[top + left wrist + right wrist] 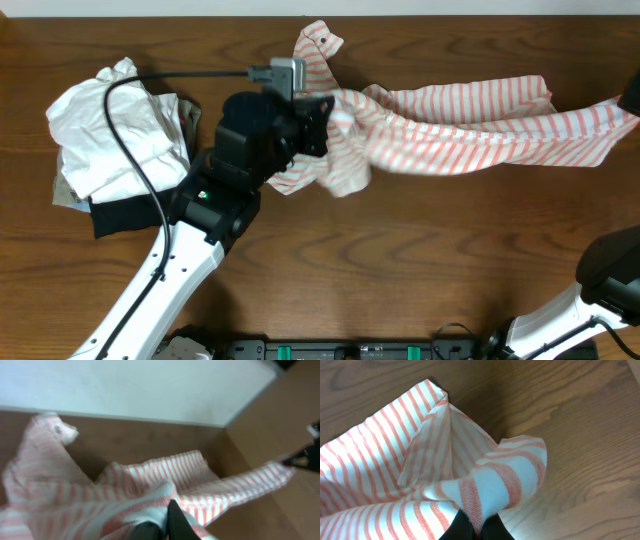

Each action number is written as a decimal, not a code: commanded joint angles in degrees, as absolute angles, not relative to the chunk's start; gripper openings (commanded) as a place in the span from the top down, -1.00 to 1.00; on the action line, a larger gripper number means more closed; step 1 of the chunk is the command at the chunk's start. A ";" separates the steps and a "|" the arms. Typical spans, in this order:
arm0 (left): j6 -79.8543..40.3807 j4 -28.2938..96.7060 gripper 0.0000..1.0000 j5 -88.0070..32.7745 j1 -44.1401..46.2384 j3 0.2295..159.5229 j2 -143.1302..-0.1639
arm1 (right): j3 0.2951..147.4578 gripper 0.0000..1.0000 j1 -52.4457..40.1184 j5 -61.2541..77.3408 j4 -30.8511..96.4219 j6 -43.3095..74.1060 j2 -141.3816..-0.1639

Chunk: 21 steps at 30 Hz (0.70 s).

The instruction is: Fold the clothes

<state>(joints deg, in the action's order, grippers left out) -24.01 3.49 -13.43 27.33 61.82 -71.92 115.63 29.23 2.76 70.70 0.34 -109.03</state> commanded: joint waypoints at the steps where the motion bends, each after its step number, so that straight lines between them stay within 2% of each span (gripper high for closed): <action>1: -19.94 -0.60 0.88 -6.37 27.09 62.26 -73.08 | 115.46 0.97 29.61 1.93 70.57 -0.49 -108.88; 4: -19.90 -9.28 0.88 -6.35 26.44 62.28 -72.99 | 115.46 0.97 29.61 1.93 70.54 -0.47 -108.88; 12: -14.59 -20.80 0.88 -4.64 24.67 62.28 -78.81 | 115.46 0.97 29.61 1.93 70.76 -0.47 -108.88; 16: -15.40 -30.46 0.88 -2.94 22.96 63.94 -90.06 | 115.42 0.97 29.61 1.96 71.64 -0.40 -108.88; 21: -20.69 -31.11 0.88 -7.35 19.49 74.96 -105.91 | 115.42 0.97 29.61 1.96 71.85 -0.27 -108.88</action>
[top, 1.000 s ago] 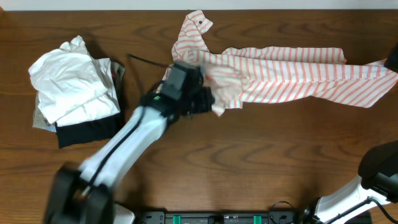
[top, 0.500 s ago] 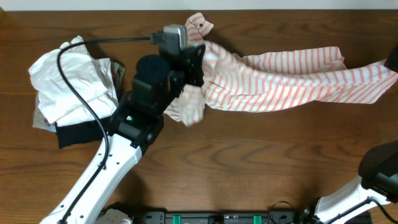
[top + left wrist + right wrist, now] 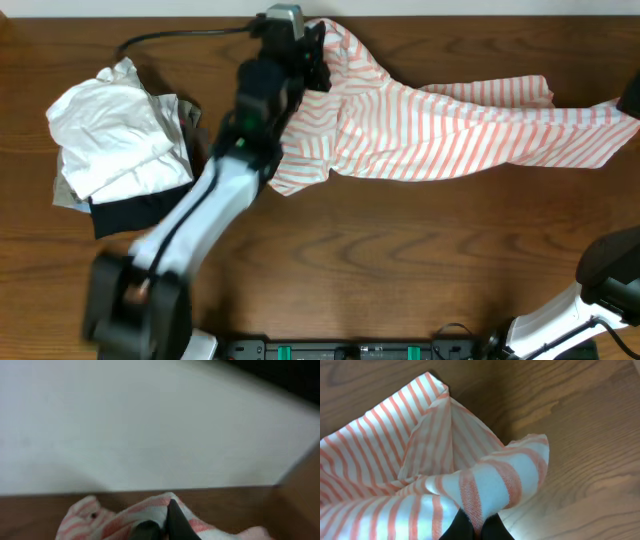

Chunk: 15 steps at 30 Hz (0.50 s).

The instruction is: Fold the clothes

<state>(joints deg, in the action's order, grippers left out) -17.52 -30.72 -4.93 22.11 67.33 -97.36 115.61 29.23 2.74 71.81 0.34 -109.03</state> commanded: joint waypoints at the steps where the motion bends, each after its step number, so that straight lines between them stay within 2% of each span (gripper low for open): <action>1: -22.28 -30.76 0.88 -9.39 18.83 77.45 -108.20 | 115.42 0.97 29.61 1.96 71.94 -0.27 -108.88; 6: -33.36 -30.15 0.88 -23.40 16.01 93.43 -118.45 | 115.42 0.97 29.58 1.96 72.05 -0.10 -108.88; 9: -33.30 -29.69 0.84 -23.35 15.92 99.20 -120.62 | 115.37 0.98 29.58 1.98 72.10 0.16 -108.88; 10: -33.06 -29.63 0.66 -22.15 15.92 99.92 -120.62 | 115.37 0.97 29.58 1.98 72.23 0.16 -108.88; 12: -31.66 -29.56 0.00 -20.49 15.92 100.01 -120.60 | 115.37 0.97 29.58 1.98 72.38 0.16 -108.88; 15: -31.57 -23.70 -0.54 -22.39 15.33 100.01 -120.57 | 115.37 0.97 29.61 1.96 72.53 0.16 -108.88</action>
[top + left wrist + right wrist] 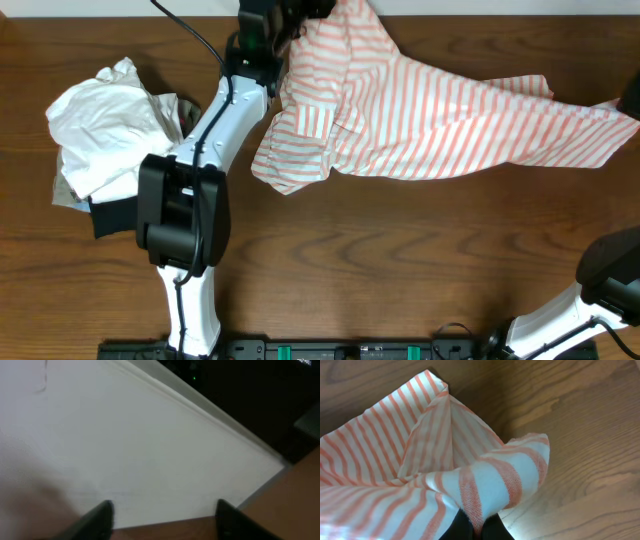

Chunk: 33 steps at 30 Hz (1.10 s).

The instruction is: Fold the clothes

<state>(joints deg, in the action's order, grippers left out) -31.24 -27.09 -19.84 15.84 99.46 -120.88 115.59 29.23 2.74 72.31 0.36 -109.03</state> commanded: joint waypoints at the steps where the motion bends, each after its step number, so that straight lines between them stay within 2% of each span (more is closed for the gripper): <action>1: -31.57 -19.86 -0.61 -24.60 15.09 100.01 -120.55 | 115.37 0.98 29.61 1.98 72.55 0.16 -108.88; 3: -31.00 -12.25 -0.72 -28.97 14.72 100.01 -120.55 | 115.37 0.97 29.61 1.96 72.55 0.14 -108.88; 6: -27.03 3.33 -0.77 -34.24 14.52 100.01 -120.55 | 115.37 0.98 29.61 1.96 72.44 0.14 -108.88; 11: -16.99 26.96 -0.78 -32.34 14.59 99.94 -120.55 | 115.37 0.98 29.61 1.96 72.16 0.14 -108.88; 14: -15.20 34.72 -0.79 -26.20 14.79 98.89 -120.55 | 115.37 0.97 29.61 1.96 72.18 0.14 -108.88; 19: -15.20 39.00 -0.86 -25.36 14.85 97.65 -120.57 | 115.37 0.97 29.61 1.96 72.25 0.14 -108.88; 23: -15.22 39.42 -0.93 -18.04 15.14 97.14 -120.62 | 115.37 0.97 29.61 1.96 72.42 0.14 -108.88; 33: -15.22 35.77 -0.99 -17.89 17.72 92.73 -120.79 | 115.37 0.97 29.61 1.96 72.62 0.14 -108.88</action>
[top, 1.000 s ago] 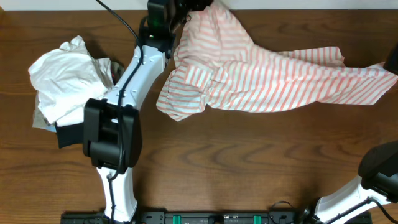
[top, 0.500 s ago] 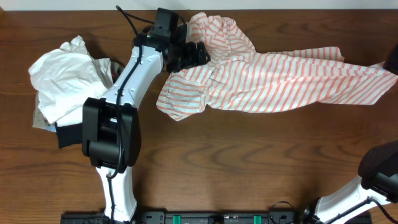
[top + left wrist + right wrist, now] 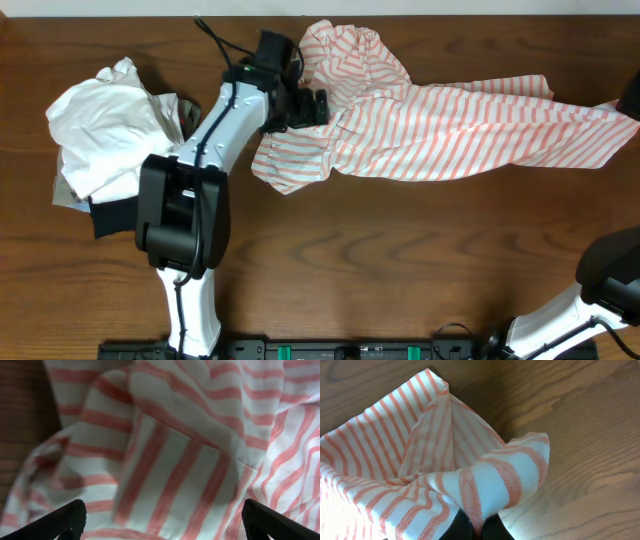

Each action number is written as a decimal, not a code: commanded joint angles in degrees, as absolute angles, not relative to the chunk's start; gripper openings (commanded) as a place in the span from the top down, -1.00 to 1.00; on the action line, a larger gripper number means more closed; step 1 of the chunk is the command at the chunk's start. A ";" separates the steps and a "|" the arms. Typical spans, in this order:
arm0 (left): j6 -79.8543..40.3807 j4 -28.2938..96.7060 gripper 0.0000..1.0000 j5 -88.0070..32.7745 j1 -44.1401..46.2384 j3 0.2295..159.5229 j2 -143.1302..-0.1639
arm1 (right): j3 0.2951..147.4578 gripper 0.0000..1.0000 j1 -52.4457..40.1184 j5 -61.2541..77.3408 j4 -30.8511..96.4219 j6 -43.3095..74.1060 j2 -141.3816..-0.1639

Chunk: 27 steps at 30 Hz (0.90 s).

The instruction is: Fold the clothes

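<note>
A red-and-white striped shirt lies stretched across the back of the wooden table. Its left part is bunched, with one corner up by the far edge. My left gripper hovers open over that bunched left part. In the left wrist view its fingers stand wide apart above the striped cloth, holding nothing. My right gripper is shut on the shirt's right end, at the table's right edge.
A pile of other clothes sits at the left: a white garment on top of a dark one. The left arm reaches from the front edge past this pile. Bare wood shows beside the pinched shirt corner.
My left gripper, open at the far edge then, is now lower over the shirt's bunched left part, still open. The shirt's raised corner has settled on the table. The right gripper is unchanged.
My left gripper was first shut on the shirt's left part at mid-table, then held it up at the far edge. Later it stood open there with the shirt spread wider. Now it is open over the left part. The right gripper held the right end throughout.
</note>
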<state>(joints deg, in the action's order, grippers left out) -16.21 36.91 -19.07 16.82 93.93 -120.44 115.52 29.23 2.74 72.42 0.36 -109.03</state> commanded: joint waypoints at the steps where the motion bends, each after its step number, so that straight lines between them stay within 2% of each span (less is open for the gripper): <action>1: -15.22 34.94 -1.00 -17.89 17.82 92.38 -120.90 | 115.37 0.97 29.61 1.96 72.69 0.14 -108.88; 5: -15.22 31.97 -0.98 -17.91 17.82 91.90 -121.78 | 115.37 0.97 29.61 1.96 72.71 0.14 -108.88; 6: -15.22 31.64 -0.90 -17.91 17.82 91.90 -121.84 | 115.37 0.98 29.61 1.96 72.75 0.14 -108.88; 8: -15.22 30.98 -0.46 -17.91 17.82 91.90 -121.89 | 115.37 0.97 29.61 1.96 72.77 0.14 -108.88; 12: -15.22 28.93 0.77 -17.93 17.82 91.90 -121.86 | 115.37 0.97 29.61 1.96 72.77 0.14 -108.88; 13: -15.22 28.29 0.88 -17.96 17.82 91.90 -121.84 | 115.37 0.97 29.61 1.96 72.77 0.14 -108.88; 17: -15.22 25.30 0.88 -21.89 17.82 92.16 -121.64 | 115.37 0.98 29.61 1.96 72.77 0.14 -108.88; 20: -15.25 18.68 0.88 -25.74 17.82 92.99 -120.92 | 115.37 0.97 29.61 1.96 72.71 0.14 -108.88; 24: -15.73 1.06 0.88 -25.85 17.80 94.70 -120.36 | 115.37 0.98 29.61 1.96 72.69 0.16 -108.88; 27: -21.67 -14.83 0.88 -16.75 17.69 95.68 -120.36 | 115.37 0.97 29.61 1.98 72.82 0.19 -108.88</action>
<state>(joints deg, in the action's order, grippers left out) -16.93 -5.50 -23.53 18.02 93.30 -120.77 115.52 29.23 2.74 72.64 0.36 -109.03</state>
